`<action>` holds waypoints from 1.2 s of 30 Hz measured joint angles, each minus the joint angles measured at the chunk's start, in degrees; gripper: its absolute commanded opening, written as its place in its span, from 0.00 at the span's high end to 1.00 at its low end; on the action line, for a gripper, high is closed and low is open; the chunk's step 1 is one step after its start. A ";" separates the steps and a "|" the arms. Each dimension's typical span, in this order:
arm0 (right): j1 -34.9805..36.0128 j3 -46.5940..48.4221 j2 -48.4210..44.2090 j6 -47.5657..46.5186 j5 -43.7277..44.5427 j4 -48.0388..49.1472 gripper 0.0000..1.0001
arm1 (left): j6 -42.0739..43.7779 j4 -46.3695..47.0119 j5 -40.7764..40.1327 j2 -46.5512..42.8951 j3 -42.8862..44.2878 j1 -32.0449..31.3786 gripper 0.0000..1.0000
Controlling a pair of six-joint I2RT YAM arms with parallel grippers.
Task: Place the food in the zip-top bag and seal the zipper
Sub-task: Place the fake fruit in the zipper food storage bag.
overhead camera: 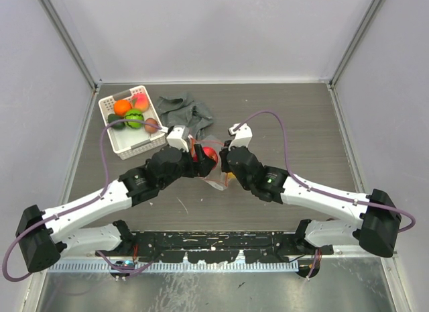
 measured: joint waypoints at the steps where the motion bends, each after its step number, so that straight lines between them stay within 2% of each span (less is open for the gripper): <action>1: 0.00 -0.04 0.00 0.11 -0.26 0.15 0.99 | 0.46 -0.85 -1.11 0.85 0.55 -0.42 0.56; 8: 0.02 -1.14 -0.02 0.98 -1.81 2.03 1.00 | 2.34 -3.67 -5.62 4.55 2.47 -2.78 0.46; 11: 0.04 -1.18 -0.11 1.18 -2.21 2.40 0.99 | 3.17 -5.16 -7.30 5.86 3.65 -3.50 0.36; 14: 0.04 -1.38 -0.44 1.42 -2.32 3.10 1.00 | 3.52 -6.62 -8.57 6.82 5.16 -3.89 0.31; 25: 0.04 -3.02 -1.36 2.08 -2.23 4.33 0.99 | 3.87 -8.90 -9.42 6.62 5.77 -4.15 0.14; 27: 0.04 -3.06 -1.38 2.19 -2.23 4.61 0.99 | 3.87 -9.25 -9.40 6.14 5.77 -4.15 0.13; 30: 0.04 -3.32 -1.36 2.25 -2.25 5.16 1.00 | 3.85 -9.42 -9.38 5.51 5.77 -4.15 0.06; 36: 0.04 -3.65 -1.38 2.36 -2.23 5.29 1.00 | 3.80 -9.84 -9.18 5.03 5.99 -4.15 0.04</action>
